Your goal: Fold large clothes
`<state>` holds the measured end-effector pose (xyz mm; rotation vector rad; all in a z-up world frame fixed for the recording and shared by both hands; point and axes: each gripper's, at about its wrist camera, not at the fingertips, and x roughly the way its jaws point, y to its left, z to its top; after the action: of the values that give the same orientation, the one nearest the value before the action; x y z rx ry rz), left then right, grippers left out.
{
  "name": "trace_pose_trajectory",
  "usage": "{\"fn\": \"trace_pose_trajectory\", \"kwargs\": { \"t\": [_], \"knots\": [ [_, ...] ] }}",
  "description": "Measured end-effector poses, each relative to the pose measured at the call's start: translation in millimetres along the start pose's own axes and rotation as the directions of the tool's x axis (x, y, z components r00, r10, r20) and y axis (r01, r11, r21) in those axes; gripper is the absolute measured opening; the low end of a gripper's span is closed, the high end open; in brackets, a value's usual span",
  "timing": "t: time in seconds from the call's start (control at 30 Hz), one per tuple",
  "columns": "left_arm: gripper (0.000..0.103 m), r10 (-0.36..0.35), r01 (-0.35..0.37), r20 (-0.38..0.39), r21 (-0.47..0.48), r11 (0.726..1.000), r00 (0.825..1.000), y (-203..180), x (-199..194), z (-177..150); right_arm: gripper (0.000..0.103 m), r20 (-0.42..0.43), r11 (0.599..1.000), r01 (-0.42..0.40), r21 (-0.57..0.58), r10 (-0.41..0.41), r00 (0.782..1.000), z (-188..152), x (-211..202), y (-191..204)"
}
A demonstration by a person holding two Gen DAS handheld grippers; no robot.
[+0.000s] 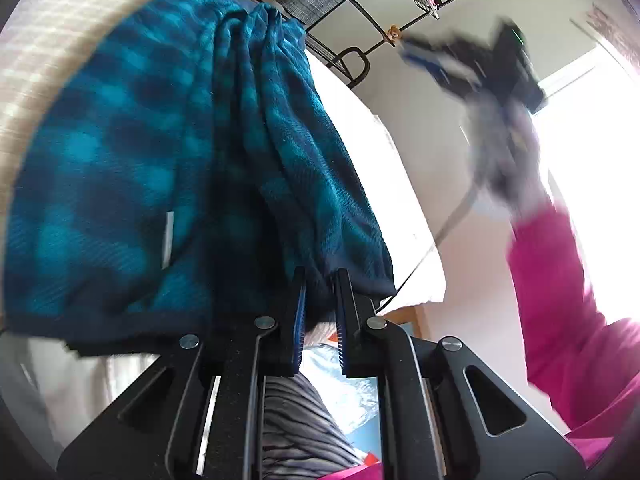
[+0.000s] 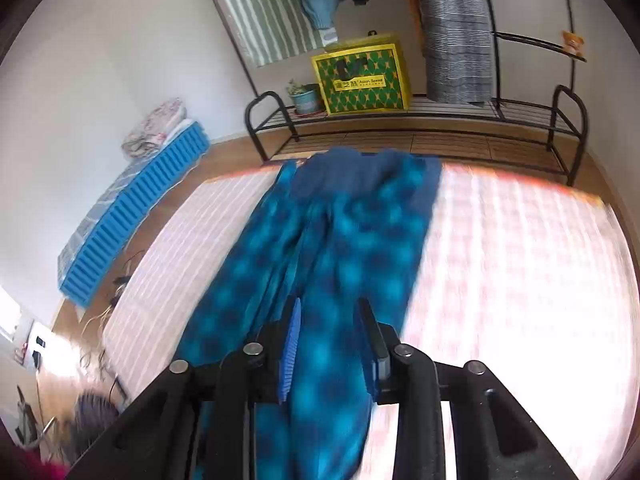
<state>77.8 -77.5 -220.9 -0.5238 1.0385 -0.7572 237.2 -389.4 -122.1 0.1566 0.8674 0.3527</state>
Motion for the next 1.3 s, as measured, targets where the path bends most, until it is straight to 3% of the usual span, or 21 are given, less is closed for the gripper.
{"fn": "trace_pose_trajectory", "kwargs": {
  "t": [0.2, 0.27, 0.33, 0.4, 0.53, 0.6, 0.63, 0.67, 0.8, 0.9, 0.97, 1.03, 1.1, 1.17, 1.3],
  "knots": [
    [0.015, 0.037, -0.038, 0.041, 0.018, 0.999, 0.998, -3, -32, -2, 0.031, -0.101, 0.997, 0.023, 0.077, -0.015, 0.995, -137, -20, -2],
    [0.036, 0.044, -0.044, 0.061, 0.014, 0.999, 0.997, -4, -39, 0, 0.038, -0.123, 0.99, -0.002, 0.143, 0.02, 0.992, -167, -16, -4],
    [0.049, 0.046, -0.047, 0.08, 0.011, 0.999, 0.996, -7, -44, 6, 0.041, -0.133, 0.979, -0.035, 0.201, 0.063, 0.989, -189, -9, -5],
    [0.049, 0.038, -0.04, 0.075, 0.026, 0.999, 0.996, -16, -38, 14, 0.047, -0.13, 0.968, -0.055, 0.244, 0.089, 0.987, -201, -2, -6],
    [0.049, 0.096, -0.096, 0.003, 0.103, 0.99, 0.995, -31, -3, 28, 0.049, -0.135, 0.964, -0.055, 0.261, 0.093, 0.987, -212, 10, -2],
    [0.038, 0.09, -0.086, -0.039, 0.106, 0.991, 0.995, -30, 11, 30, 0.05, -0.142, 0.956, -0.088, 0.278, 0.132, 0.981, -218, 15, 0],
    [0.017, 0.076, -0.07, -0.058, 0.09, 0.993, 0.995, -26, 18, 30, 0.05, -0.148, 0.955, -0.096, 0.281, 0.142, 0.979, -221, 17, 1],
    [0.009, 0.074, -0.068, -0.069, 0.073, 0.995, 0.995, -21, 24, 31, 0.051, -0.152, 0.953, -0.097, 0.287, 0.145, 0.978, -222, 21, 1],
    [0.006, 0.047, -0.047, -0.05, 0.005, 0.999, 0.998, -3, 19, 26, 0.049, -0.164, 0.936, -0.141, 0.322, 0.202, 0.965, -227, 34, 1],
    [0.005, 0.028, -0.029, -0.04, -0.02, 0.999, 0.999, 2, 7, 18, 0.031, -0.154, 0.899, -0.238, 0.367, 0.311, 0.938, -226, 40, 3],
    [0.005, 0.02, -0.021, -0.032, -0.037, 0.999, 0.999, 4, 0, 15, 0.021, -0.14, 0.896, -0.265, 0.356, 0.331, 0.933, -221, 35, 7],
    [0.005, 0.001, -0.002, -0.013, -0.054, 0.999, 1.0, 1, -9, 13, 0.018, -0.119, 0.905, -0.274, 0.326, 0.327, 0.938, -215, 20, 14],
    [0.005, -0.003, 0.003, 0.008, -0.052, 0.999, 1.0, -2, -11, 10, 0.014, -0.116, 0.923, -0.256, 0.288, 0.299, 0.947, -209, 8, 20],
    [0.005, 0.059, -0.059, -0.023, 0.004, 0.998, 0.998, -2, 6, 3, 0.012, -0.142, 0.956, -0.189, 0.224, 0.224, 0.964, -211, 7, 28],
    [0.005, 0.107, -0.105, -0.063, 0.039, 0.994, 0.992, 6, 29, -8, 0.01, -0.241, 0.985, -0.049, 0.165, 0.088, 0.966, -233, 38, 31]
  ]
}}
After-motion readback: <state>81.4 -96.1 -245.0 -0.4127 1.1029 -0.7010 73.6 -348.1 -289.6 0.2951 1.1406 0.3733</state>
